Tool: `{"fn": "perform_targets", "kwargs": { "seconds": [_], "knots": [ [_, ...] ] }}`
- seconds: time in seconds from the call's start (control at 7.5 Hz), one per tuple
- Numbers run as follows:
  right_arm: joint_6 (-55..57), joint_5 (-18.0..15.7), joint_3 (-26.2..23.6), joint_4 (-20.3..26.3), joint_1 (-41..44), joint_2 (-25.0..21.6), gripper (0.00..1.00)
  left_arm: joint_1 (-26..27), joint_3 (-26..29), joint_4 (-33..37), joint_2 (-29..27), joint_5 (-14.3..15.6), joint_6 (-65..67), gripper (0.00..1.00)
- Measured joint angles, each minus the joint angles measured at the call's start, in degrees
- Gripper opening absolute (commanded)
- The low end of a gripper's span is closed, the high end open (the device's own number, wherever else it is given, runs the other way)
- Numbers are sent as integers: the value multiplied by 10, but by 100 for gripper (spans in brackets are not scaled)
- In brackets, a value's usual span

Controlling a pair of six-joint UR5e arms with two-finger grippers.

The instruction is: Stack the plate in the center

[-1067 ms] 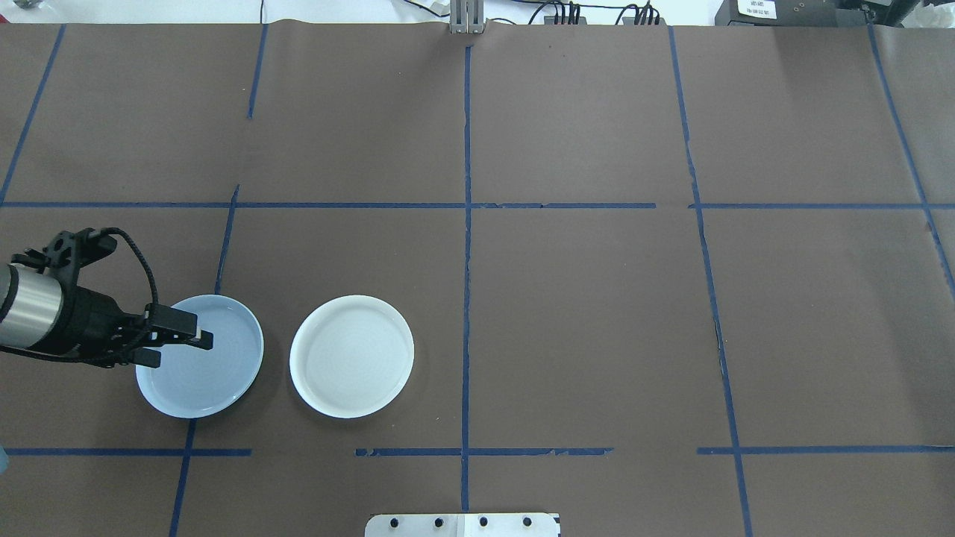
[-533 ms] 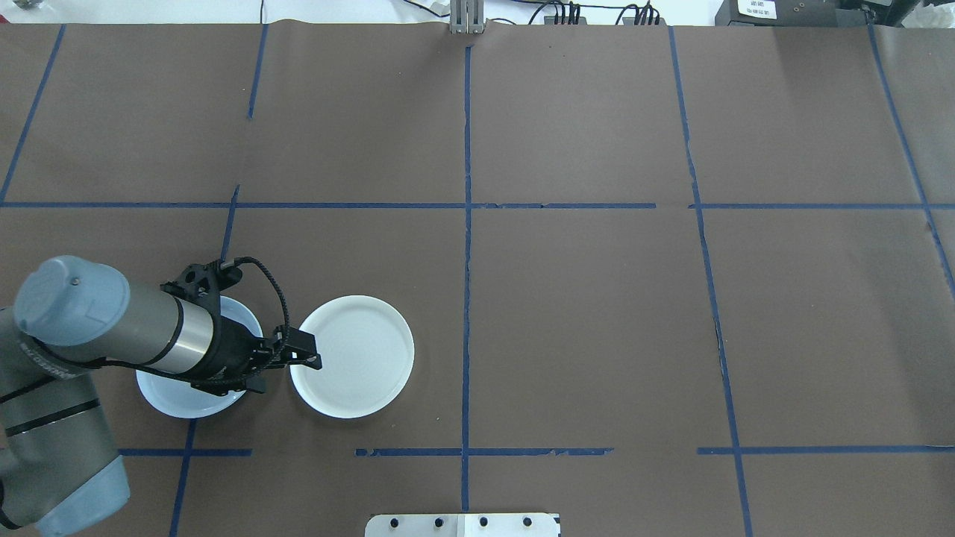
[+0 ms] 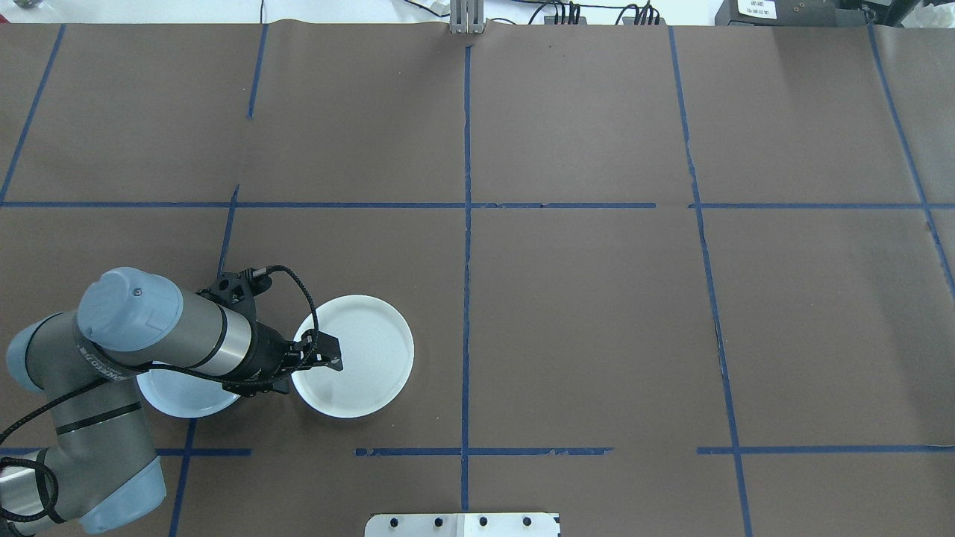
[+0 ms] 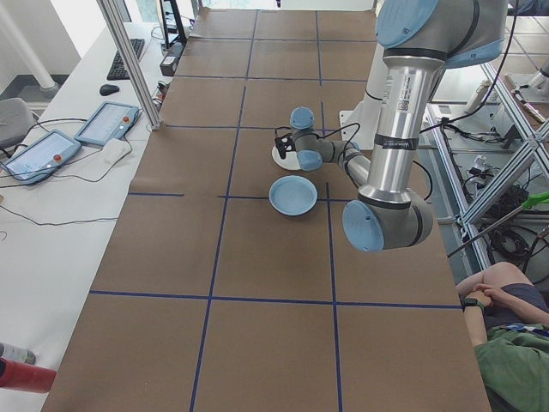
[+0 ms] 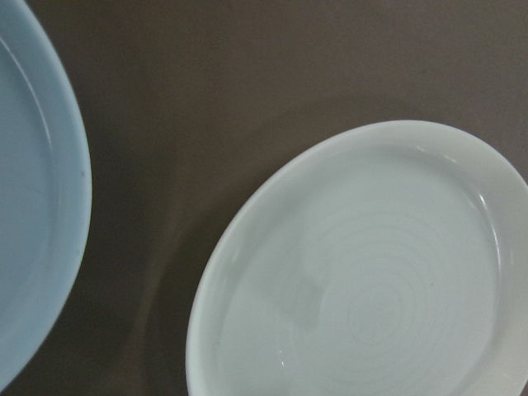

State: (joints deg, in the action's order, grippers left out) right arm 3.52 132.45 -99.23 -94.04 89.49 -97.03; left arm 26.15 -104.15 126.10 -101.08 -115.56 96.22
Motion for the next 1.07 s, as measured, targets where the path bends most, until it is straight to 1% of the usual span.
{"fn": "perform_targets", "kwargs": {
  "seconds": [0.13,0.27,0.4,0.67,0.8,1.07],
  "knots": [
    [0,0,0,0,0,0,100,0,3,0,0,0,-1,73],
    [0,0,0,0,0,0,100,0,4,0,1,0,-2,64],
    [0,0,0,0,0,0,100,0,4,1,2,-1,-4,57],
    [0,0,0,0,0,0,100,0,6,1,5,-2,-14,55],
    [0,0,0,0,0,0,100,0,6,1,6,-2,-17,53],
    [0,0,0,0,0,0,100,0,7,2,7,-2,-20,53]
  ]
}}
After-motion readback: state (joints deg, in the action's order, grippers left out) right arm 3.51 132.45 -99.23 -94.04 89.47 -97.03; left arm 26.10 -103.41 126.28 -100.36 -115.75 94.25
